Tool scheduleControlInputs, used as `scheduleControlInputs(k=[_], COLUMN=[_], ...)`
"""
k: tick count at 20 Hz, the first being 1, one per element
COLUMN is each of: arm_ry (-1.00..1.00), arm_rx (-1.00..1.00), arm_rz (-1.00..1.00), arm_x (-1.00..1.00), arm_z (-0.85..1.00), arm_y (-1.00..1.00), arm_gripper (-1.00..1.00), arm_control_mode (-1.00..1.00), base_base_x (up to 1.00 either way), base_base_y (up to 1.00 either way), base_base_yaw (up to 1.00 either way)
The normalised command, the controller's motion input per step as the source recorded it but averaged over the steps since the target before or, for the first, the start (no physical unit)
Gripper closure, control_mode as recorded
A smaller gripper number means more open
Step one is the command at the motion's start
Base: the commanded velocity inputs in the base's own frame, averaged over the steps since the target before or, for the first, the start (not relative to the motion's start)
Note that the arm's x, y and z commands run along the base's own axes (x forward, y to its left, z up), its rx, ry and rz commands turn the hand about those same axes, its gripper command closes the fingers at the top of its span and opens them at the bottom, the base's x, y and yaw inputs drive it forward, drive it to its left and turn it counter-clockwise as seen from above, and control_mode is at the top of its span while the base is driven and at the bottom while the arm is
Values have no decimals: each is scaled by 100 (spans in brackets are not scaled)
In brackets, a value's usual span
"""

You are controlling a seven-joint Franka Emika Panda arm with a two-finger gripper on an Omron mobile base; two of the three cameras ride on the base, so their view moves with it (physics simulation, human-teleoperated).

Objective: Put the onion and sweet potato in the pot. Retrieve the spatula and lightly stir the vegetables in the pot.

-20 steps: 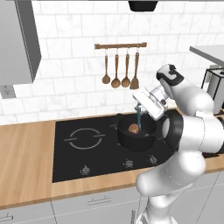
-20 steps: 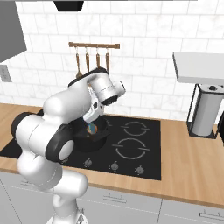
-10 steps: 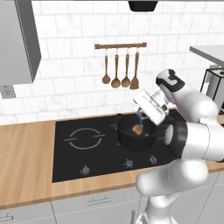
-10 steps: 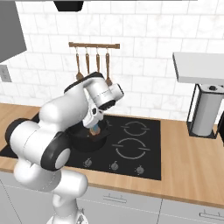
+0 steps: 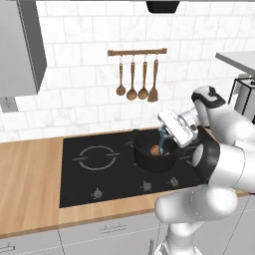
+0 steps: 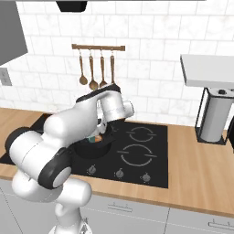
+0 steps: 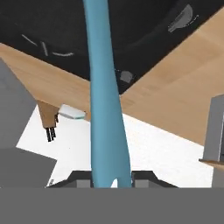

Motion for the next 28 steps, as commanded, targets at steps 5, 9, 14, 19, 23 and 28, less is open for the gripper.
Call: scheduleControlInputs(k=[5, 9, 14, 19, 23, 28], arm_ry=[31, 50, 25, 0, 0, -2], arm_rx=[30, 15, -5, -18, -18, -8], arm_rz=[-12, -26, -24, -14, -7, -1], arm_x=[6, 0, 2, 29, 29, 35], arm_z=[13, -7, -6, 0, 0, 0], arm_y=[1, 0, 0, 0, 0, 0], arm_gripper=[100, 100, 100, 100, 100, 100], arm_control_mode=[-100, -100, -100, -100, -100, -100], base_base_x=[0, 0, 0, 0, 0, 0], base_base_y=[0, 0, 0, 0, 0, 0], base_base_yaw=[0, 0, 0, 0, 0, 0])
